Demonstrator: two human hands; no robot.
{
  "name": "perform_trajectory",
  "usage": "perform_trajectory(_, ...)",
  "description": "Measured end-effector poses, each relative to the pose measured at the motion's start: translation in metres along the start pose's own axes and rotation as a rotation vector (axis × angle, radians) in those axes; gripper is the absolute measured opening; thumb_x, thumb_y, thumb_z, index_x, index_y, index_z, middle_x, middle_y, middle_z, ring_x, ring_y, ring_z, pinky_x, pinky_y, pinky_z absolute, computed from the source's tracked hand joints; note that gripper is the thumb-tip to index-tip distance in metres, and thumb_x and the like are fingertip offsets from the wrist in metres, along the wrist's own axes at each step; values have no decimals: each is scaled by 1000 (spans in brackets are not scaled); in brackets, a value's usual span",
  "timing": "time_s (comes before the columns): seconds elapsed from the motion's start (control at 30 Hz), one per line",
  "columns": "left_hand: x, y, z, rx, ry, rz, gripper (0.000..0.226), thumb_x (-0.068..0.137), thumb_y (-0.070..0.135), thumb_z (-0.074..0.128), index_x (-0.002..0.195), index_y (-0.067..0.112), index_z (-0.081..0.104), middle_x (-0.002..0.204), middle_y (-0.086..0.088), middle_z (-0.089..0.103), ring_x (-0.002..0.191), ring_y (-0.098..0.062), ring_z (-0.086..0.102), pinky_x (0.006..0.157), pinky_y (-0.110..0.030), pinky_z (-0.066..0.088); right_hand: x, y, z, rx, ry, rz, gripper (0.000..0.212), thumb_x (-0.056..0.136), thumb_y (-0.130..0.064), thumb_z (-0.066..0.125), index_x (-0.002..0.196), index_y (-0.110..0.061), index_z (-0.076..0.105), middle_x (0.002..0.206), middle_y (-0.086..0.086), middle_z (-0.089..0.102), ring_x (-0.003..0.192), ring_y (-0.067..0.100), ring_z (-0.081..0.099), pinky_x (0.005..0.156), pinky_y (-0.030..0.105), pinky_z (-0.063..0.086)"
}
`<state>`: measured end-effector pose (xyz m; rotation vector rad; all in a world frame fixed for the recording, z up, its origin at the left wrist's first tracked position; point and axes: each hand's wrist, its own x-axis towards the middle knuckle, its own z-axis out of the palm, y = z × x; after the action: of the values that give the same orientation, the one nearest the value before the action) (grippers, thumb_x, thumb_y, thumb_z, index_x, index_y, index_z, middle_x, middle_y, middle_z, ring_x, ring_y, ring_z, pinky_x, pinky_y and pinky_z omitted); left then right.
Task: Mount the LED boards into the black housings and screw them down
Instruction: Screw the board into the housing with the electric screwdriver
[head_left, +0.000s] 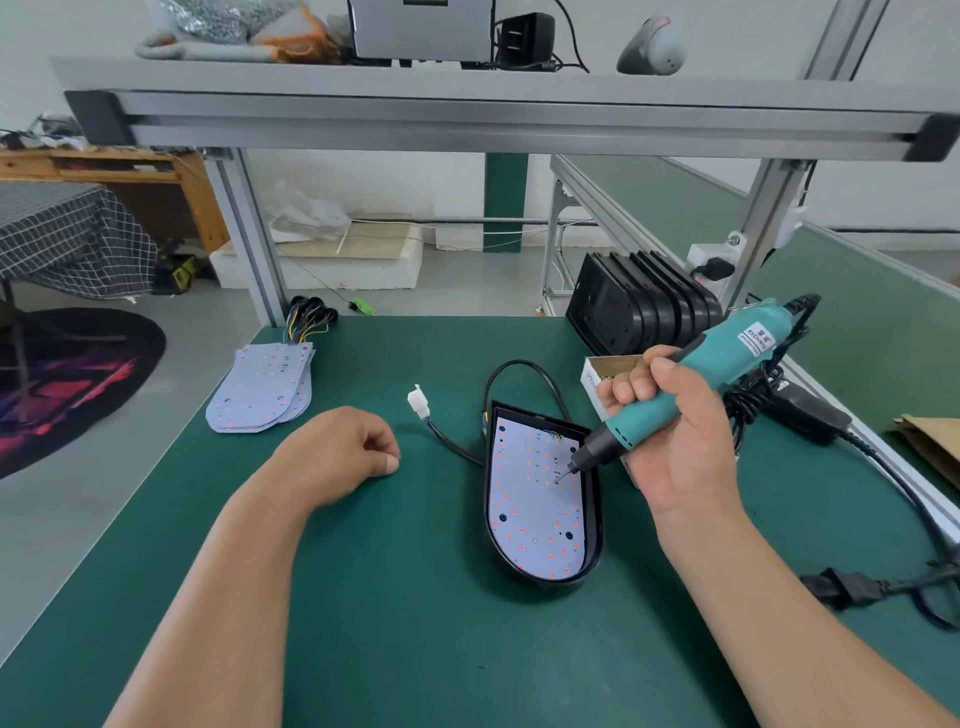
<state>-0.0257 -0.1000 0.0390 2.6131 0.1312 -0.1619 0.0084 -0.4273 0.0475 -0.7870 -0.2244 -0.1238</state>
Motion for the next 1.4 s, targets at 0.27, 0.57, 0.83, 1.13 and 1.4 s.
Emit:
perform_trajectory(0.27, -10, 41, 11, -720, -36, 219, 6, 99, 6, 71, 94, 8, 74, 88, -8, 80, 69, -14, 68, 63, -26, 59, -1, -2, 1, 41, -8, 12, 7, 95, -12, 60, 92, -17, 62, 72, 1, 44, 68, 19, 48, 88, 38, 53)
perform_trajectory(0.57, -16, 74, 39, -904, 8, 341, 21, 95, 12, 78, 102, 30, 84, 95, -3, 81, 83, -11, 71, 74, -19, 55, -4, -5, 7, 109, -18, 2, 5, 94, -13, 62, 91, -16, 63, 69, -1, 47, 67, 18, 49, 87, 37, 53)
perform_trajectory(0.83, -28, 95, 55, -762, 44, 413, 22, 95, 22, 80, 103, 42, 74, 96, 9, 79, 95, -7, 73, 85, -11, 49, -6, -20, 14, 232, -1, -67, 10, 100, -16, 61, 92, -15, 66, 69, -2, 48, 68, 17, 50, 92, 38, 54)
perform_trajectory(1.13, -27, 96, 62, -720, -5, 444, 18, 94, 28, 79, 104, 42, 73, 97, 13, 75, 101, -10, 71, 90, -29, 54, -7, -16, 18, 190, -8, -73, 10, 102, -16, 59, 92, -16, 63, 70, -2, 48, 68, 17, 51, 95, 38, 54)
perform_trajectory(1.4, -27, 96, 63, -680, -6, 459, 22, 95, 26, 78, 104, 45, 72, 100, 15, 75, 101, -4, 70, 90, -25, 50, -6, -13, 13, 180, -7, -68, 5, 99, -14, 62, 95, -14, 60, 71, -1, 48, 69, 18, 51, 95, 40, 53)
